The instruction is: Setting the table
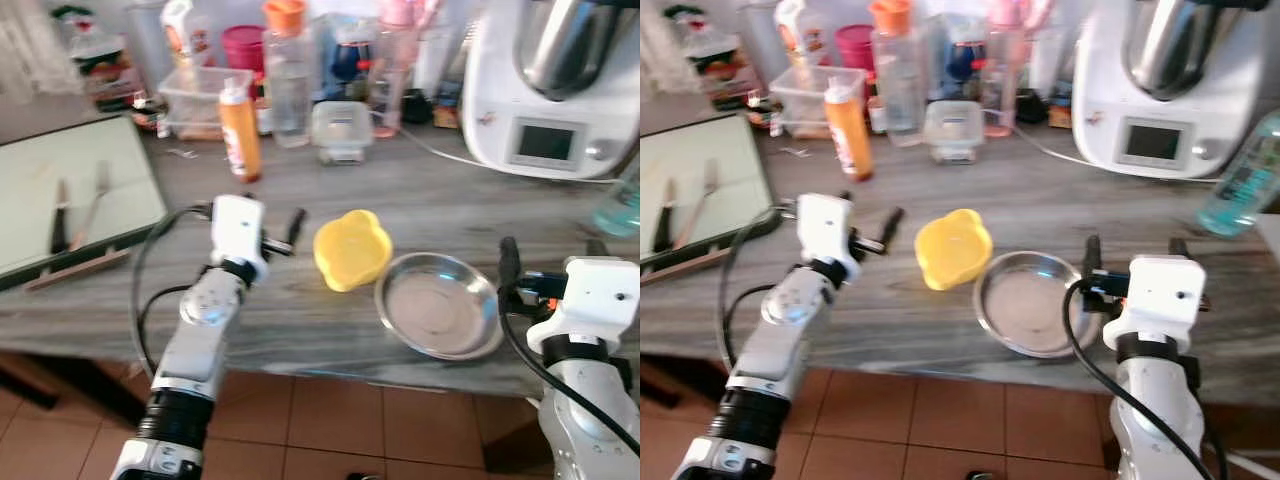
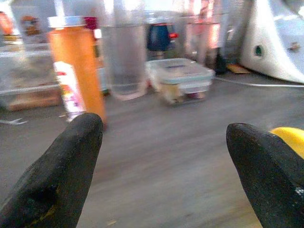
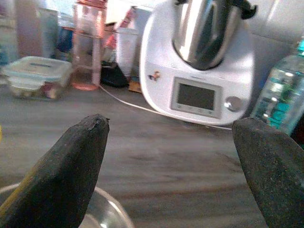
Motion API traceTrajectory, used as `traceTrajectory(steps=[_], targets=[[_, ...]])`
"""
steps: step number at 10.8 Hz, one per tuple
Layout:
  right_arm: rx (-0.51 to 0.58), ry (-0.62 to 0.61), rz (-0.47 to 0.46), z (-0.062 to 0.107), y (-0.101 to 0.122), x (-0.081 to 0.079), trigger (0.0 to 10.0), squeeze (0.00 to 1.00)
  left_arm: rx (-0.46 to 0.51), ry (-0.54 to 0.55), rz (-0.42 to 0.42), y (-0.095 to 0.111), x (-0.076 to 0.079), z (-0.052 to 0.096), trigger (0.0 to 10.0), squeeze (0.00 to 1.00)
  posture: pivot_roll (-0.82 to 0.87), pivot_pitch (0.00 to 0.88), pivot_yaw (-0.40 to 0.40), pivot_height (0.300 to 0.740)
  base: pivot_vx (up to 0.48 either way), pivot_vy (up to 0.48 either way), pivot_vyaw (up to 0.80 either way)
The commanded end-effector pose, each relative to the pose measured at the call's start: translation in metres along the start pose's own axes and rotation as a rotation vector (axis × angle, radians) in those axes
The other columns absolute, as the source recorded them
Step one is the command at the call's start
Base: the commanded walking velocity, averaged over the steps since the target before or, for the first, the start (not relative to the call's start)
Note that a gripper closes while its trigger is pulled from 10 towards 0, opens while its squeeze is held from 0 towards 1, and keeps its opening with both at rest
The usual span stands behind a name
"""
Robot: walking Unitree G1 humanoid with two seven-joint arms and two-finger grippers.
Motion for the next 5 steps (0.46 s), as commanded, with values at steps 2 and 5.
traceTrajectory(steps=[2,5], targets=[[0.005,0.015,0.0,-0.0014,-0.0008,-0.0033,10.0,0.52,-0.005,0.024,-0.039,-0.0033,-0.0047,0.0005,10.0,0.0,0.03,0.076,0.0,0.74,0.0,0.0,0.0],[0.011,0.02,-0.002,-0.0043,-0.001,-0.0057,10.0,0.52,0.002,0.023,-0.045,-0.0046,-0.0016,-0.0003,10.0,0.0,0.04,0.066,0.001,0.74,0.0,0.0,0.0]])
Point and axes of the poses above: a point about 5 cm out from each wrist's last joint towards the gripper, its own z axis pointing back from the gripper into the wrist, its own y axis along the axis of the wrist's last joint, x = y × z, the point moved 5 cm from there along -z, pointing out of the wrist towards the gripper, and after that the axes turned 4 degrees about z, right-handed, at the moved point
